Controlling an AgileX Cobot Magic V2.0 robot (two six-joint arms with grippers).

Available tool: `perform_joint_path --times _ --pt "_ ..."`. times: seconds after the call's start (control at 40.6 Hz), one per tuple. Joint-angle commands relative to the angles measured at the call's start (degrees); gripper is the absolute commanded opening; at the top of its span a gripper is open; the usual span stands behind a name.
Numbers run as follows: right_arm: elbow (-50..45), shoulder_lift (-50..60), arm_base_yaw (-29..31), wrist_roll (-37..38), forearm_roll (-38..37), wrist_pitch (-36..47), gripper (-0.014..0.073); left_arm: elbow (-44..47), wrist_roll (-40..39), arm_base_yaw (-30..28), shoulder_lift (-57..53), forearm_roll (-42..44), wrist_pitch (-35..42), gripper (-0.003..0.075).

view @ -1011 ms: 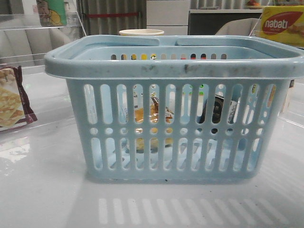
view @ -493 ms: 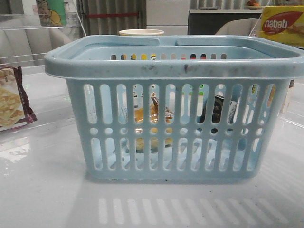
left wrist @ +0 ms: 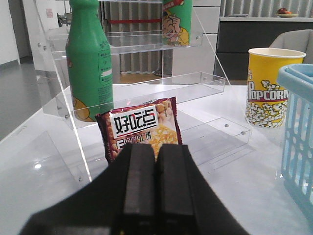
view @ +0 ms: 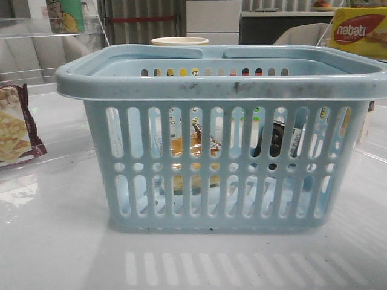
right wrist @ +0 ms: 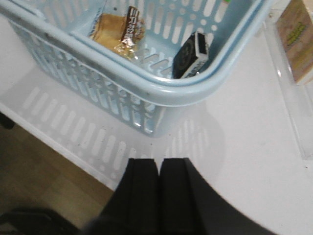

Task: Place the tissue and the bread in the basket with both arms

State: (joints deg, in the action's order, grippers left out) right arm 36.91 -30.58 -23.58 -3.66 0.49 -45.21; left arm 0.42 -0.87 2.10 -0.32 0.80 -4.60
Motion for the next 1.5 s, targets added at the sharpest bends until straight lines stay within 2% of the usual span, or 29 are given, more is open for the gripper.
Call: perform_joint_path --times 0.0,0.197,0.32,0.616,0.937,1.479 --pt "-3.6 4.8 5.2 -0.4 0.0 8.7 0.0057 -0.1 -0.4 0.0 -1.0 -0.1 5.8 0.0092" --pt "-18.4 17.1 16.5 -0.4 0.5 26.2 0.0057 -0.1 -0.4 0.0 -1.0 -0.1 5.8 0.0092" --pt "-26.4 24.1 21.1 -0.4 0.5 34.9 0.0057 -0.1 -0.4 0.0 -1.0 -0.1 5.8 0.0092" --pt "-38.8 32.2 24.6 -0.3 4.4 46.9 0.0057 -0.1 -0.4 0.0 -1.0 -0.1 5.8 0.0092" --pt "-38.6 32.2 24.6 -0.4 4.3 54.4 0.0057 -0.1 -0.4 0.0 -1.0 -0.1 5.8 0.0092" --pt "-38.6 32.2 24.6 -0.4 4.3 54.6 0.0057 -0.1 -0.4 0.0 -1.0 -0.1 5.8 0.0092"
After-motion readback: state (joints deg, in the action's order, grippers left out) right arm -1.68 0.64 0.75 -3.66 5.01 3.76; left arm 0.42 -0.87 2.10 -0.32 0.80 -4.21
